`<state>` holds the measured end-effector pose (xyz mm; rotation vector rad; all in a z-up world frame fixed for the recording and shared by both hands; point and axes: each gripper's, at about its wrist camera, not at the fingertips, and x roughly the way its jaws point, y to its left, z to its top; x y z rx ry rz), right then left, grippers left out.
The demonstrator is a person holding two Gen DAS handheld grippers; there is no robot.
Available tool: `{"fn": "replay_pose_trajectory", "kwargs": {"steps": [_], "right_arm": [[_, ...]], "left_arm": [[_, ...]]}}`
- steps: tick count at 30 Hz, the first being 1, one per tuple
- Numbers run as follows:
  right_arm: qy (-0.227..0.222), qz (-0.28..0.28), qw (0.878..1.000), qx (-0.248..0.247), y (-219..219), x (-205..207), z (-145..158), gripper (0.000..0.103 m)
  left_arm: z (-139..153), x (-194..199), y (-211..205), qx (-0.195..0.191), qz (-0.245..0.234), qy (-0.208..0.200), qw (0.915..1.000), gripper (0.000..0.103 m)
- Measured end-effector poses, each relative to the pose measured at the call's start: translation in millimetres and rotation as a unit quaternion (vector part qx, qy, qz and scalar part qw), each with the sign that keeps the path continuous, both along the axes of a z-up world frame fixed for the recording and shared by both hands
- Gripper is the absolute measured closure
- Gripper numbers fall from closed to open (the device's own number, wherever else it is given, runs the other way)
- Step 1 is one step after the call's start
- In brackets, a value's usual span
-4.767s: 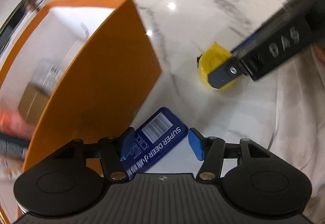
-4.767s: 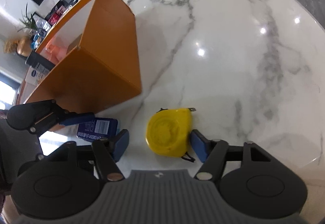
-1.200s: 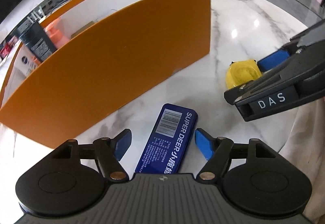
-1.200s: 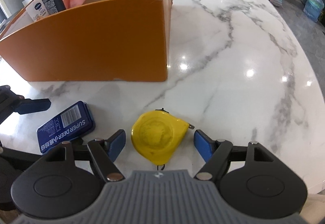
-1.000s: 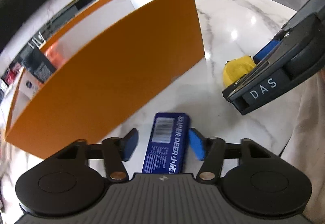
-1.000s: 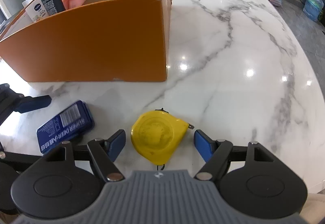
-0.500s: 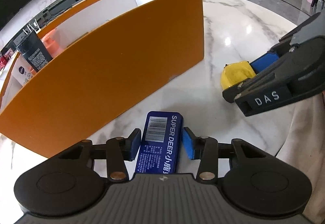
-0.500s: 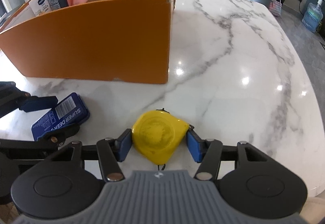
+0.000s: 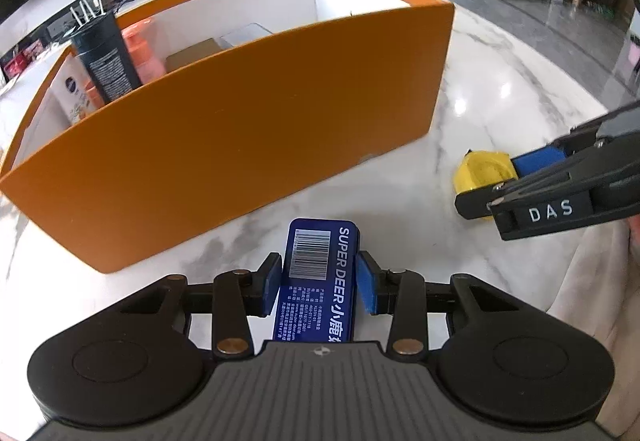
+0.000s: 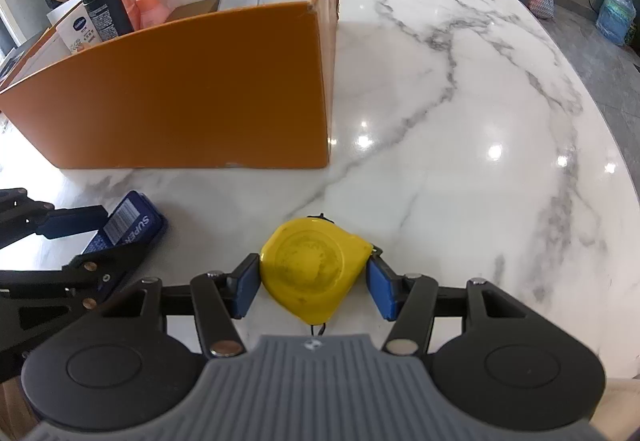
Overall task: Organize rigid objects
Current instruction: 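Lift the tin and tape measure and carry both over the orange box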
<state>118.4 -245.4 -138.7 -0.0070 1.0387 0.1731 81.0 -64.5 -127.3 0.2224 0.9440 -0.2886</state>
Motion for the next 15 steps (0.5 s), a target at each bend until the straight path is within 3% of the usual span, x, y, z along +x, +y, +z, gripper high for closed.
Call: {"fn": "replay_pose_trajectory", "kwargs": {"steps": [15], "right_arm": [[-0.055, -0.007, 0.998, 0.033, -7, -19, 24, 0.045]], "left_arm": [[41, -15, 12, -0.059, 0.017, -0.052, 0.9968, 0.058]]}}
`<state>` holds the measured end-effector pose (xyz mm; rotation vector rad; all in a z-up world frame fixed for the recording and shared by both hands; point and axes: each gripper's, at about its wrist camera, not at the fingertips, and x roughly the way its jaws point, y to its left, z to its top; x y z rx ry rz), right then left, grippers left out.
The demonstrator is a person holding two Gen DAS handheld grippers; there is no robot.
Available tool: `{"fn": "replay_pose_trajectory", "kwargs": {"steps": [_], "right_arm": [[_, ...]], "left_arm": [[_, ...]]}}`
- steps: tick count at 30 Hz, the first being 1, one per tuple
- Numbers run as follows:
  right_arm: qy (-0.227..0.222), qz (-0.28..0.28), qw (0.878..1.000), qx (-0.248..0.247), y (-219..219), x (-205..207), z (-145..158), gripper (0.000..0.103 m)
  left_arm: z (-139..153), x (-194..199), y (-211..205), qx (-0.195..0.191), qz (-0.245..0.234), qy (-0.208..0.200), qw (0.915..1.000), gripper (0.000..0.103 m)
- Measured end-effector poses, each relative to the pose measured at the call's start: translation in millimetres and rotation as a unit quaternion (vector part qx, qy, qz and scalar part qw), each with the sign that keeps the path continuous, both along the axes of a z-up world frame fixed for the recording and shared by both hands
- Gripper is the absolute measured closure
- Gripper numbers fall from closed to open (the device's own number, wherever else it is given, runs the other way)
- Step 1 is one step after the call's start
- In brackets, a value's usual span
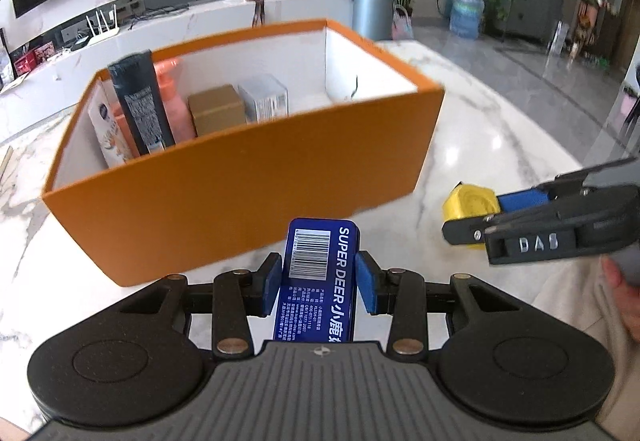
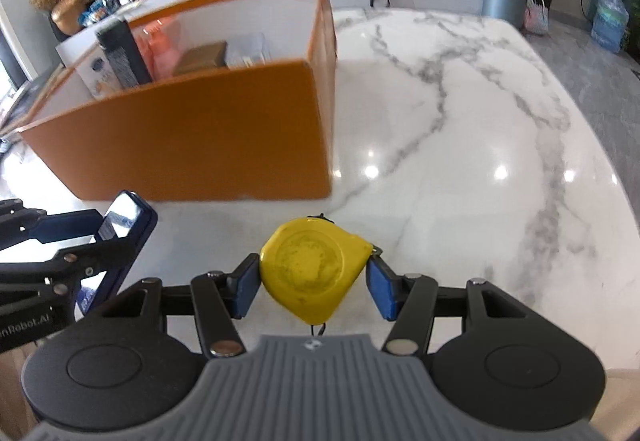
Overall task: Organize rigid objects
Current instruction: 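Lift the tin and tape measure and carry both over the orange box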
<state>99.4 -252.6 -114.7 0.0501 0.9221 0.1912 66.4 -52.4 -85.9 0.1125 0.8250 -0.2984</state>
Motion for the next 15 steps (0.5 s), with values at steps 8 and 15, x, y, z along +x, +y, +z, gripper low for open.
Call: {"fn": "replay_pose_trajectory", "kwargs": {"steps": [8, 15], "right_arm": [[-0.041, 0.007, 0.999, 0.022, 2, -13, 36, 0.045], [-0.076, 0.008, 0.996, 0.038, 6, -10, 70, 0.045]], "left_arm": [[34, -1, 11, -0.060, 0.005, -0.027, 0.9979, 0.058], [71, 12, 23, -0.118, 0.017, -0.047, 0.9918, 0.058]]}}
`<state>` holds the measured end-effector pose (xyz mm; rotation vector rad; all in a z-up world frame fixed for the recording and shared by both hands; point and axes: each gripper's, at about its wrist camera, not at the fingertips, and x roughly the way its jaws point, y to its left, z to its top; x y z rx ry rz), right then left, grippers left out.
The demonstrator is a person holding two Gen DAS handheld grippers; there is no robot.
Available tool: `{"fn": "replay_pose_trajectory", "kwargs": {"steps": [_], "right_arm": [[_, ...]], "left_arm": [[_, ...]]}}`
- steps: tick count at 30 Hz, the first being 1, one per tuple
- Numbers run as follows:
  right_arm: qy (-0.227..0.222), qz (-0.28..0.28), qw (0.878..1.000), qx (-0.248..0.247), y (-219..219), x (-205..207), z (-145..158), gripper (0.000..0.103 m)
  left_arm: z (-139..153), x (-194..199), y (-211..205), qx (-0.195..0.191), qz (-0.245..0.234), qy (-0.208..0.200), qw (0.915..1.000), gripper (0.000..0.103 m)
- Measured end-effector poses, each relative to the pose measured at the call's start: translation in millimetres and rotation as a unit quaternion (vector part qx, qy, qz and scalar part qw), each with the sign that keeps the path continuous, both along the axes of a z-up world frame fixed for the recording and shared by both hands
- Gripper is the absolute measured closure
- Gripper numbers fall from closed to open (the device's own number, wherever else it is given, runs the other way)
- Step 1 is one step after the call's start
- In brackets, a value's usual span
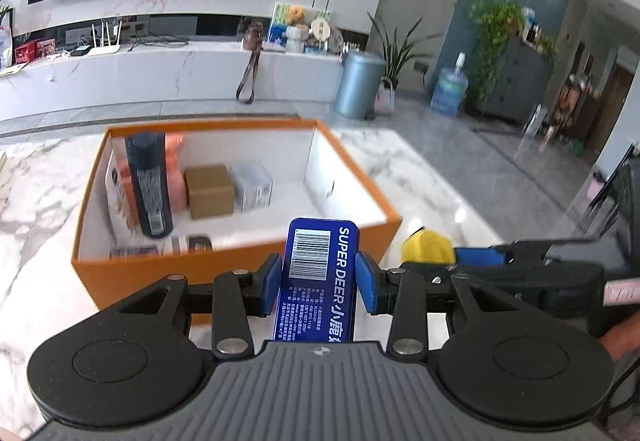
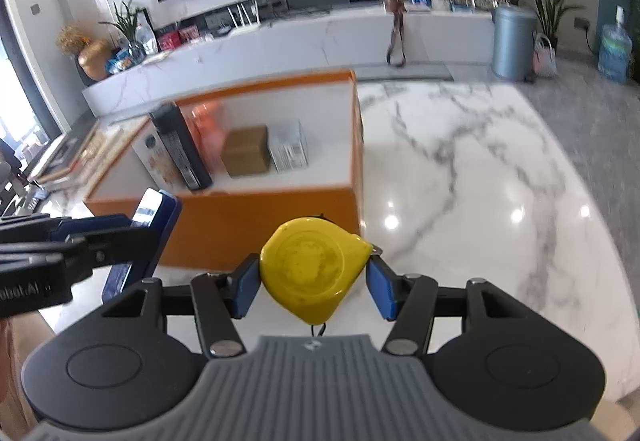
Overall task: Organize rigid objects
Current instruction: 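Lift the tin and tape measure and carry both over the orange box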
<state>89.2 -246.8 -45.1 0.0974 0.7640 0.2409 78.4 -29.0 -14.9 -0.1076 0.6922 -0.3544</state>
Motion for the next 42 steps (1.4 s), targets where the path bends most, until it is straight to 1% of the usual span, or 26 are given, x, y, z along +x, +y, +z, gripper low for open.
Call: {"fn": "replay_pose_trajectory", "kwargs": {"steps": [3, 7, 11, 14, 16, 20, 23, 27, 29, 32, 37, 42], "right_arm": [[-0.013, 0.010, 1.000, 0.002, 6, 5, 12, 0.045], [-0.030, 0.026, 0.999, -0.002, 16, 17, 25, 0.045], [-0.043, 0.039, 0.998, -0.005, 25, 32, 35, 0.045], [-0.052, 0.050, 0.997, -0.014, 31, 46, 40, 0.045], [-0.054, 0.061, 0.996, -0.024, 35, 56, 41, 0.044], [-0.038, 0.085, 0.994, -0.048, 38, 84, 35, 0.045], [-0.008, 0.100, 0.993, -0.061, 36, 111, 26, 0.045], [0.038, 0.128, 0.989, -0.068, 41, 144, 15, 0.045], [0.052, 0.150, 0.984, -0.082, 50, 156, 11, 0.045], [0.075, 0.190, 0.972, -0.119, 66, 174, -1, 0.045], [0.114, 0.236, 0.951, -0.166, 83, 199, -27, 0.045], [0.143, 0.273, 0.933, -0.187, 98, 219, -44, 0.045]], "left_arm": [[11, 13, 5, -0.010, 0.007, 0.000, 0.9999, 0.058], [22, 30, 10, -0.009, 0.014, -0.008, 0.9998, 0.058], [30, 50, 14, -0.018, 0.013, -0.007, 0.9997, 0.058], [32, 66, 17, -0.014, 0.011, -0.001, 0.9998, 0.058], [30, 79, 19, -0.012, 0.011, 0.011, 0.9998, 0.058], [21, 101, 20, -0.002, 0.013, 0.037, 0.9992, 0.058], [8, 119, 25, -0.011, 0.017, 0.069, 0.9974, 0.058], [-13, 141, 30, -0.022, 0.029, 0.114, 0.9928, 0.058], [-25, 153, 32, -0.035, 0.041, 0.140, 0.9886, 0.058], [-43, 169, 34, -0.048, 0.058, 0.173, 0.9821, 0.058], [-68, 193, 27, -0.032, 0.073, 0.210, 0.9744, 0.058], [-88, 206, 29, -0.023, 0.091, 0.243, 0.9655, 0.058]]}}
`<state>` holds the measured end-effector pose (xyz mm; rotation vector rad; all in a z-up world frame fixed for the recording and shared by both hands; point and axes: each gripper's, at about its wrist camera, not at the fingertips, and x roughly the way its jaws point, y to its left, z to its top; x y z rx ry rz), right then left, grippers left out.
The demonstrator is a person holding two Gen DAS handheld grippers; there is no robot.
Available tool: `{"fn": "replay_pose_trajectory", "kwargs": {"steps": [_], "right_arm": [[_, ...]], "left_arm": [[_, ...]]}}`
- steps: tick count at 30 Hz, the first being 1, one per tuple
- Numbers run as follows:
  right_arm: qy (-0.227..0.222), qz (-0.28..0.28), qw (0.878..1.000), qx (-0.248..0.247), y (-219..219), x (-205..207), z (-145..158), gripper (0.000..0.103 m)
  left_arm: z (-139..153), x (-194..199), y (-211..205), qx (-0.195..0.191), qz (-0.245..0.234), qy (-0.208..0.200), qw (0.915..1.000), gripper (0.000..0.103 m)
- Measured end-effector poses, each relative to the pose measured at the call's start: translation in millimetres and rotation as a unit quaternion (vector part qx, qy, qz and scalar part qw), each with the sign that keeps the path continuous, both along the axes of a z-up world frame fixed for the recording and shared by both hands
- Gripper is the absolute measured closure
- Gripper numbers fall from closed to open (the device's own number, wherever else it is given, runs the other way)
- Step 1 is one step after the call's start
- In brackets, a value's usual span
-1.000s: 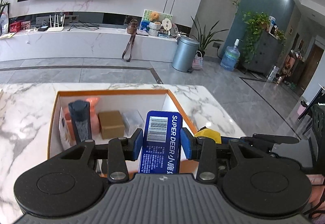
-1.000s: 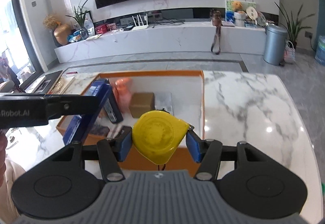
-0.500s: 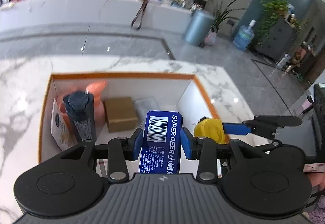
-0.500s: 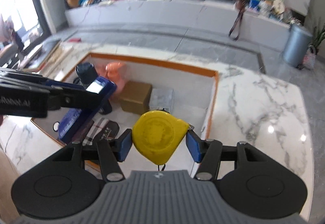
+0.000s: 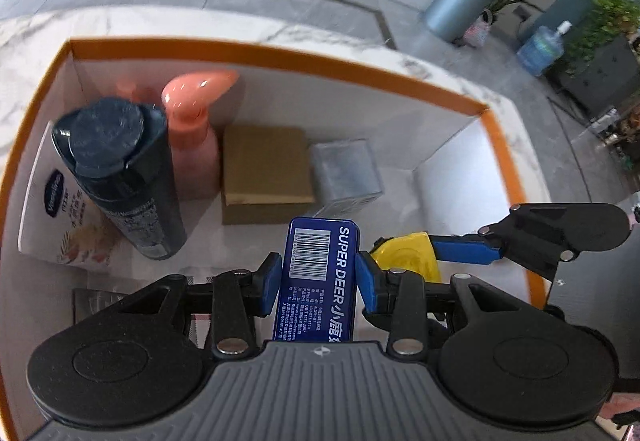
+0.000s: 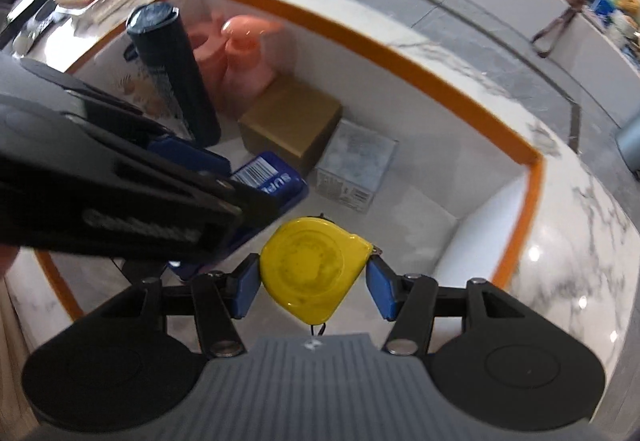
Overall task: Organize rigid objects
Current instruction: 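Lift the tin and tape measure and carry both over the orange box, then lower the tin into the box with the left tool while the right tool lowers the tape measure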
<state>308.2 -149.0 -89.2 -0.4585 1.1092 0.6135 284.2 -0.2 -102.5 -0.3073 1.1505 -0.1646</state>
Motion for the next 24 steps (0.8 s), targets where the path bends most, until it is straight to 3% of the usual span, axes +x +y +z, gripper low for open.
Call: {"fn": "replay_pose_trajectory", "kwargs": {"steps": [13, 24], "right_arm": [[0.054, 0.053, 0.996, -0.045, 18, 21, -38, 0.045], [0.044, 0.061, 0.996, -0.055, 26, 15, -41, 0.042]], "left_arm": [[-18, 8, 5, 0.016, 0.008, 0.058, 0.9982, 0.058], [-14, -2, 11, 0.023, 0.006, 0.062, 0.9978, 0.058]]}}
